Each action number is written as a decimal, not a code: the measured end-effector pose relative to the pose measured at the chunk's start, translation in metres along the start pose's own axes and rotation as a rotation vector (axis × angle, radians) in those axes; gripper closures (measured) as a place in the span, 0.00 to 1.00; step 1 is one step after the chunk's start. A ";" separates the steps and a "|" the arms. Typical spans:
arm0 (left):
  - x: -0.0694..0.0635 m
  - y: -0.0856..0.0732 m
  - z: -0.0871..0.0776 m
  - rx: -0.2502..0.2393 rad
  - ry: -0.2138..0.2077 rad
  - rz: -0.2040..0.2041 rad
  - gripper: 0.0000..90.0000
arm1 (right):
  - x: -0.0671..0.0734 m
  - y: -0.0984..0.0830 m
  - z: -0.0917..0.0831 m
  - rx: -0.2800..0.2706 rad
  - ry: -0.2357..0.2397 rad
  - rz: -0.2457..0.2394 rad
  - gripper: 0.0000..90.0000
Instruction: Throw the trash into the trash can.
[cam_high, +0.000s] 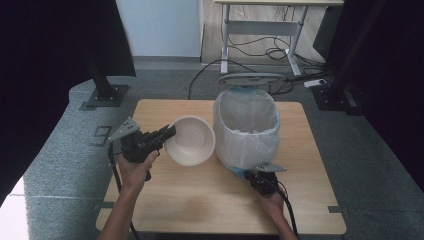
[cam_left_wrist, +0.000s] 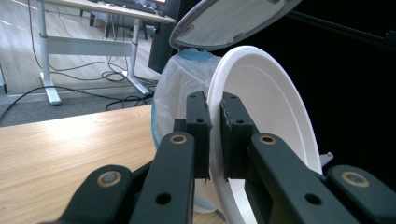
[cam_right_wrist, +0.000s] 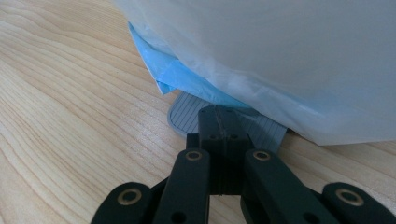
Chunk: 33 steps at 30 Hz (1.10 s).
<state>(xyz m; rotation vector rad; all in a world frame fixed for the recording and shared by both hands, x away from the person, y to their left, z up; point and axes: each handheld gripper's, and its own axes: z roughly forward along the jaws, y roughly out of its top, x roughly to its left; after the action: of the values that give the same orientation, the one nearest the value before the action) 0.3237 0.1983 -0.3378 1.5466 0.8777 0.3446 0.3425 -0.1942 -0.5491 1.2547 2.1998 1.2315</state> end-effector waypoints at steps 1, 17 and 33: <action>-0.001 0.001 0.001 0.001 -0.001 0.002 0.93 | 0.000 0.000 0.000 0.000 0.001 0.000 1.00; -0.007 0.010 0.010 0.006 -0.008 0.018 0.93 | 0.000 0.000 0.000 -0.001 0.002 0.002 1.00; -0.010 0.017 0.017 0.010 -0.003 0.036 0.93 | -0.001 0.000 0.000 -0.001 0.003 0.003 1.00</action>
<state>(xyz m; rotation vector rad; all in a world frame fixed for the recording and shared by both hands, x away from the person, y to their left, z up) 0.3341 0.1804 -0.3229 1.5732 0.8513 0.3649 0.3429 -0.1946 -0.5492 1.2567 2.1998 1.2360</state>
